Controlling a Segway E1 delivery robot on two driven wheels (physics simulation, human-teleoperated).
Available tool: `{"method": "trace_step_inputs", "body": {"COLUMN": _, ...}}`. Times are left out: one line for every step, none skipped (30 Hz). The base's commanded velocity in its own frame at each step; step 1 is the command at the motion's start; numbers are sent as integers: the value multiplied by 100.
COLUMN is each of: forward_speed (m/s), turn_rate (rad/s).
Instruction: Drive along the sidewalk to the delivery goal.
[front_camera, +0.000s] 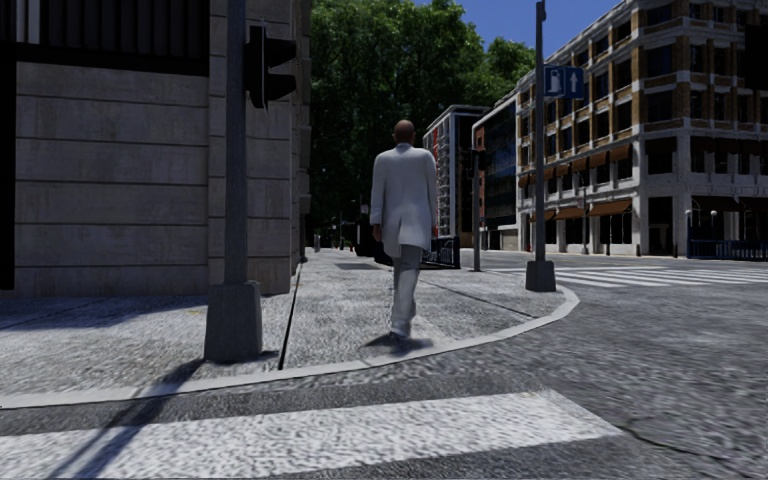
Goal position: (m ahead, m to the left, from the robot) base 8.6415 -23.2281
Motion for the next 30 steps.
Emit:
{"method": "trace_step_inputs", "body": {"forward_speed": 163, "turn_rate": 0}}
{"method": "trace_step_inputs", "body": {"forward_speed": 163, "turn_rate": 0}}
{"method": "trace_step_inputs", "body": {"forward_speed": 163, "turn_rate": 0}}
{"method": "trace_step_inputs", "body": {"forward_speed": 163, "turn_rate": 0}}
{"method": "trace_step_inputs", "body": {"forward_speed": 163, "turn_rate": 0}}
{"method": "trace_step_inputs", "body": {"forward_speed": 163, "turn_rate": 0}}
{"method": "trace_step_inputs", "body": {"forward_speed": 163, "turn_rate": 0}}
{"method": "trace_step_inputs", "body": {"forward_speed": 163, "turn_rate": 0}}
{"method": "trace_step_inputs", "body": {"forward_speed": 163, "turn_rate": 0}}
{"method": "trace_step_inputs", "body": {"forward_speed": 163, "turn_rate": 0}}
{"method": "trace_step_inputs", "body": {"forward_speed": 163, "turn_rate": 0}}
{"method": "trace_step_inputs", "body": {"forward_speed": 163, "turn_rate": 0}}
{"method": "trace_step_inputs", "body": {"forward_speed": 163, "turn_rate": 0}}
{"method": "trace_step_inputs", "body": {"forward_speed": 163, "turn_rate": 0}}
{"method": "trace_step_inputs", "body": {"forward_speed": 163, "turn_rate": 0}}
{"method": "trace_step_inputs", "body": {"forward_speed": 163, "turn_rate": 0}}
{"method": "trace_step_inputs", "body": {"forward_speed": 163, "turn_rate": 0}}
{"method": "trace_step_inputs", "body": {"forward_speed": 163, "turn_rate": 0}}
{"method": "trace_step_inputs", "body": {"forward_speed": 163, "turn_rate": 0}}
{"method": "trace_step_inputs", "body": {"forward_speed": 163, "turn_rate": 0}}
{"method": "trace_step_inputs", "body": {"forward_speed": 163, "turn_rate": 0}}
{"method": "trace_step_inputs", "body": {"forward_speed": 163, "turn_rate": 0}}
{"method": "trace_step_inputs", "body": {"forward_speed": 163, "turn_rate": 0}}
{"method": "trace_step_inputs", "body": {"forward_speed": 163, "turn_rate": 0}}
{"method": "trace_step_inputs", "body": {"forward_speed": 163, "turn_rate": 0}}
{"method": "trace_step_inputs", "body": {"forward_speed": 163, "turn_rate": 0}}
{"method": "trace_step_inputs", "body": {"forward_speed": 163, "turn_rate": 0}}
{"method": "trace_step_inputs", "body": {"forward_speed": 158, "turn_rate": 0}}
{"method": "trace_step_inputs", "body": {"forward_speed": 154, "turn_rate": 0}}
{"method": "trace_step_inputs", "body": {"forward_speed": 154, "turn_rate": 0}}
